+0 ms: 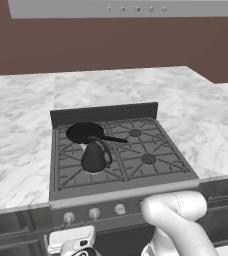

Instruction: Pick the kettle from the counter and place it on a stove burner. Then turn the burner on.

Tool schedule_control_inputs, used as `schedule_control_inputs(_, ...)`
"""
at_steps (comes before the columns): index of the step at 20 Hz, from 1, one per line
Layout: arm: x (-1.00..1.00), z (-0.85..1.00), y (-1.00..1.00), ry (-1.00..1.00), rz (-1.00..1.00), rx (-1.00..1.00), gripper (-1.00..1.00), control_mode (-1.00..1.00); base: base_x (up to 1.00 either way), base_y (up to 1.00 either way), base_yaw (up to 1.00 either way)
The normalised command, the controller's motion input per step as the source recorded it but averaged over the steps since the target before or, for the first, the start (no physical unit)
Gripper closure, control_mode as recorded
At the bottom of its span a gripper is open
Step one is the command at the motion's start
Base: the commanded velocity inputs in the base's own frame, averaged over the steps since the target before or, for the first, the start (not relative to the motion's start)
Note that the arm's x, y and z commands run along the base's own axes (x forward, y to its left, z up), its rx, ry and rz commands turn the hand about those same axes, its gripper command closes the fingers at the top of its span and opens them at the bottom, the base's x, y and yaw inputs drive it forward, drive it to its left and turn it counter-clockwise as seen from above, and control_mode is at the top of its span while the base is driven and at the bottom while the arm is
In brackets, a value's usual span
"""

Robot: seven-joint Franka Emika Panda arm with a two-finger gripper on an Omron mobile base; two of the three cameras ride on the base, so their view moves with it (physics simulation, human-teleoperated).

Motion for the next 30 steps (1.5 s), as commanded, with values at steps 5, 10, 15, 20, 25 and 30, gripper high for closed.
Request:
schedule_control_inputs(5,0.16,-0.05,0.14,0.0,0.0,0.0,-1.0,-1.0,0.0,0.0,0.0)
schedule_control_inputs(10,0.2,-0.06,0.29,0.0,0.0,-0.01,-1.0,-1.0,0.0,0.0,0.0)
schedule_control_inputs(15,0.21,-0.18,0.14,0.0,0.0,-0.06,-1.0,-1.0,0.0,0.0,0.0)
schedule_control_inputs(20,0.19,-0.32,0.0,0.0,0.0,-0.04,-1.0,-1.0,0.0,0.0,0.0)
schedule_control_inputs(25,0.04,-0.13,0.0,0.0,0.0,0.0,-1.0,-1.0,0.0,0.0,0.0)
schedule_control_inputs(30,0.0,-0.03,-0.17,0.0,0.0,0.0,-1.0,-1.0,0.0,0.0,0.0)
